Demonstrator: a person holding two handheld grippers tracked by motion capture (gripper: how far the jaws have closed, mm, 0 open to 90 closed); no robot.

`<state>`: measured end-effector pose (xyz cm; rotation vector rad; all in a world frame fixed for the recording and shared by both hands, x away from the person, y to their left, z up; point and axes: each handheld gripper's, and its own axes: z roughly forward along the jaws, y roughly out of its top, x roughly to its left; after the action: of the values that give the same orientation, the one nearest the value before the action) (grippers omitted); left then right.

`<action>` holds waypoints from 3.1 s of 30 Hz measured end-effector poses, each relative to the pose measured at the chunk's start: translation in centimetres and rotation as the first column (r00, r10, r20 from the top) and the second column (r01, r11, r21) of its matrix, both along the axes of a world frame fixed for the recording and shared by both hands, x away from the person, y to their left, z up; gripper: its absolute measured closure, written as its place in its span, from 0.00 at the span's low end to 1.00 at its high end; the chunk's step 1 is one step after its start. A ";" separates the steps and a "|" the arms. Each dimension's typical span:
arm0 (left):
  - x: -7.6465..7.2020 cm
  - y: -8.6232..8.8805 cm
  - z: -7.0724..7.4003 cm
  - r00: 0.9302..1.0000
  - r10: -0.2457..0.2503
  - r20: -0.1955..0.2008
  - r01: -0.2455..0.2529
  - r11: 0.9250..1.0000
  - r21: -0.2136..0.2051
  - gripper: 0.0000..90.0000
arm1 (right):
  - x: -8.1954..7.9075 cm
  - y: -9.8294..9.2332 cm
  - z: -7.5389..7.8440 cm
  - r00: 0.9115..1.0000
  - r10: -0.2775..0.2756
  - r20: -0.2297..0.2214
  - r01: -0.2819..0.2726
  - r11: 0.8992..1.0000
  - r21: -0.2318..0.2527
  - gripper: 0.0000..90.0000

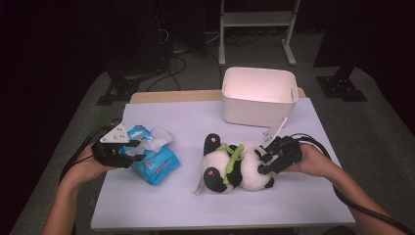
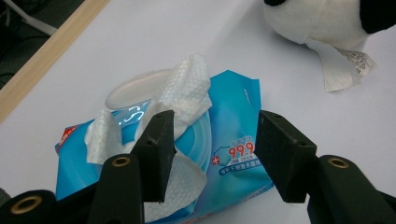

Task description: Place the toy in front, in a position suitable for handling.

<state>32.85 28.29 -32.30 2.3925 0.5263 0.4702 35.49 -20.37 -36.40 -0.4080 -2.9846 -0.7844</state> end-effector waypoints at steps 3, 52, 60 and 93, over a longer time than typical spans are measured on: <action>-0.1 0.2 0.2 1.000 0.002 0.003 -0.002 1.000 0.001 0.52 | 0.0 0.0 0.0 1.000 0.000 -0.001 0.000 1.000 -0.001 0.62; 1.6 -5.0 1.0 0.997 -0.080 -0.016 0.080 0.997 0.022 1.00 | -0.1 0.0 -0.1 1.000 0.009 0.012 -0.009 1.000 0.006 0.57; 1.2 -9.0 3.8 0.983 -0.182 0.016 0.182 0.983 0.010 1.00 | -0.2 0.1 -0.1 1.000 0.009 0.016 -0.010 1.000 0.001 0.57; 0.8 -25.4 3.4 0.856 -0.514 -0.047 0.516 0.856 0.024 0.99 | -1.0 -1.3 3.4 0.995 0.015 0.102 -0.035 0.980 0.198 0.51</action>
<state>33.61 2.87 -28.94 2.4499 -0.1237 0.1906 34.45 -21.65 -32.99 -0.3305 -2.9532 -1.1211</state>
